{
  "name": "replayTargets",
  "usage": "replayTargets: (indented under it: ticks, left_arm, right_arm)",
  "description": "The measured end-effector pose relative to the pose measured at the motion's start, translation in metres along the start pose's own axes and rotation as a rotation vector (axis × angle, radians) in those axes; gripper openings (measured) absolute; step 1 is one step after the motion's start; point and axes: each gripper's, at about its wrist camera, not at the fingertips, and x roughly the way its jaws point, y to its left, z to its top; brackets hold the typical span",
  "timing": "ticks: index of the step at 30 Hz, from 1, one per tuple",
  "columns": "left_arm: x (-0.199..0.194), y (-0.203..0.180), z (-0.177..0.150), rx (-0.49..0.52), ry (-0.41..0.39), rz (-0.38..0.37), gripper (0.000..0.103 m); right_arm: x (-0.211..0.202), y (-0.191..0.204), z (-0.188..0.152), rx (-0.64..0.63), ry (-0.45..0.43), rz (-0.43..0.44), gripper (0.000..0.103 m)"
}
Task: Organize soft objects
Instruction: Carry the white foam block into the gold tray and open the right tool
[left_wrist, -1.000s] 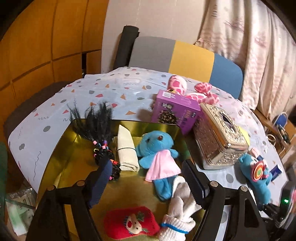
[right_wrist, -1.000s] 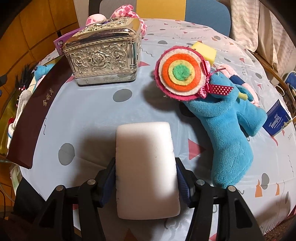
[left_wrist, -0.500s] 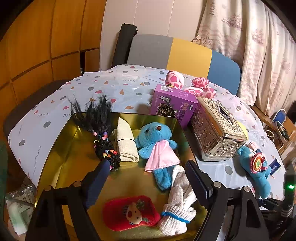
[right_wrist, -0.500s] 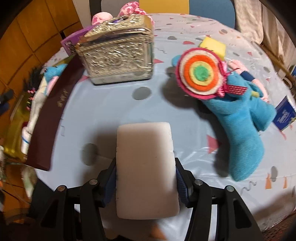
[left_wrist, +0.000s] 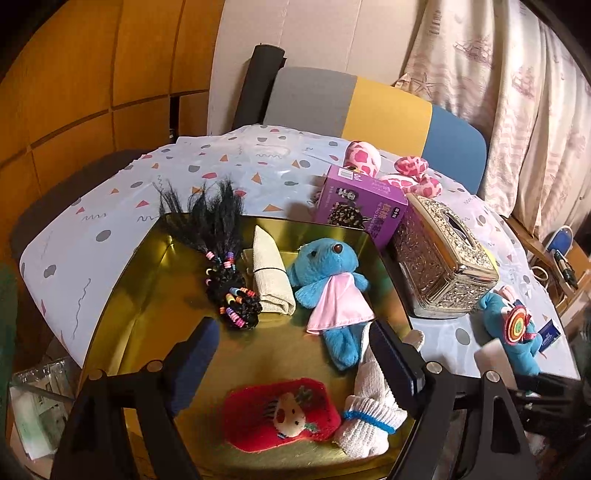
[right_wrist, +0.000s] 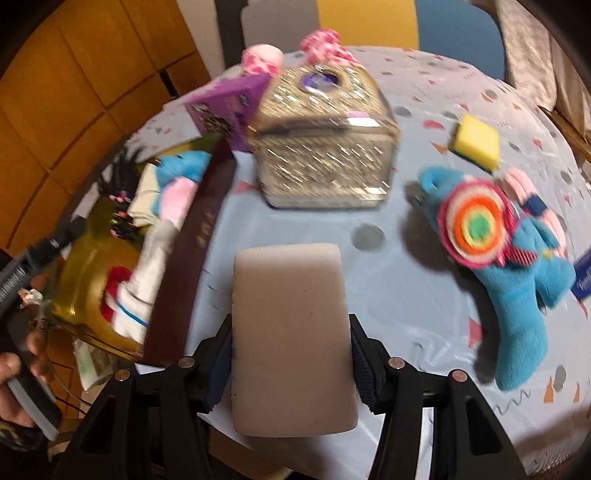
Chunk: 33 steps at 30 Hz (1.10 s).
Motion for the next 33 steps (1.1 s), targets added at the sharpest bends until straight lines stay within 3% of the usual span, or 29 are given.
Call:
replayTargets:
  ticks: [12,17,25,29,33]
  left_arm:
    - [-0.004,0.032,0.000,-0.079,-0.007,0.028,0.084]
    - [-0.010,0.053,0.005,-0.125,-0.029,0.058,0.084]
    - [-0.006,0.075,0.002,-0.162,-0.010,0.098,0.084]
    - [-0.003,0.071,-0.001,-0.151,0.005,0.101,0.084]
    - [0.000,0.067,-0.001,-0.140,0.012,0.099,0.084]
  right_arm:
    - [0.006,0.068,0.056,-0.126,-0.045,0.101,0.056]
    - [0.033,0.107,0.074,-0.206,-0.028,0.126,0.057]
    - [0.087,0.143,0.079,-0.347,0.081,0.144,0.059]
    - [0.099,0.155,0.073,-0.454,0.100,0.107,0.060]
    - [0.089,0.153,0.072,-0.456,0.075,0.141,0.070]
